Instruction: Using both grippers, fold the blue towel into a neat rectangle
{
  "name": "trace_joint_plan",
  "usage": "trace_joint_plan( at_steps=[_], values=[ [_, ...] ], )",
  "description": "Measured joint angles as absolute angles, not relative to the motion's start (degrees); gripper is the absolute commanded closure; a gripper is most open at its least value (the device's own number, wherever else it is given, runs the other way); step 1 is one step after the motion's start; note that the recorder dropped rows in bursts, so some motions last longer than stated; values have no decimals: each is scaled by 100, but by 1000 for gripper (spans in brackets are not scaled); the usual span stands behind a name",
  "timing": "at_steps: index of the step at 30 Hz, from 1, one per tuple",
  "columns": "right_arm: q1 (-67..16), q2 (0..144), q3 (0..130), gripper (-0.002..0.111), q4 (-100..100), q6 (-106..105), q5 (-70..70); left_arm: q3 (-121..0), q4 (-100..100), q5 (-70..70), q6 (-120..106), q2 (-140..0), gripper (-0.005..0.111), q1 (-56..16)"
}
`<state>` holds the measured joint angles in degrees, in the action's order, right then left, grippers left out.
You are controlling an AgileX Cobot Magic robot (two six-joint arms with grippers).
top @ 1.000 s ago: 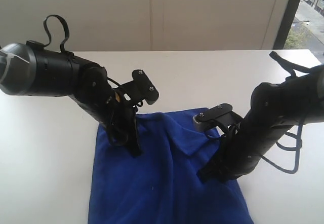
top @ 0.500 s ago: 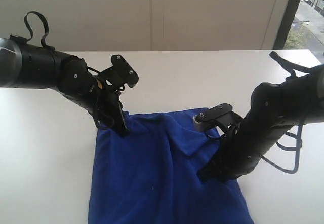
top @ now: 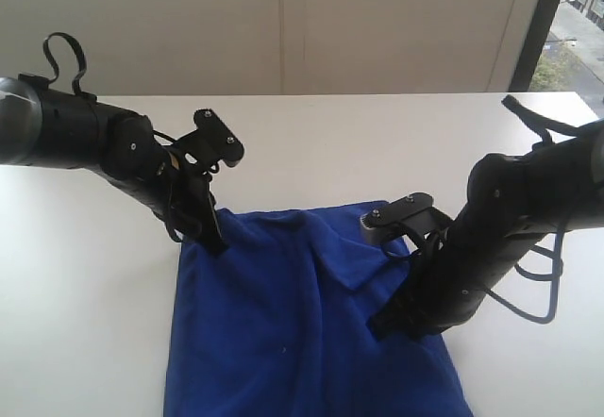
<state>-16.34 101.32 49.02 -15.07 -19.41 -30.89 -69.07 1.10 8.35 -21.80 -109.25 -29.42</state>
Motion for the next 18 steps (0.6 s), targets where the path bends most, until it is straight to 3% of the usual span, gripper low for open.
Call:
trace_joint_plan(
  at_steps=[18],
  values=[
    [-1634, 10132, 4902, 108, -1507, -1941, -3086, -6907, 261, 619, -2180, -11054, 107, -2716]
  ],
)
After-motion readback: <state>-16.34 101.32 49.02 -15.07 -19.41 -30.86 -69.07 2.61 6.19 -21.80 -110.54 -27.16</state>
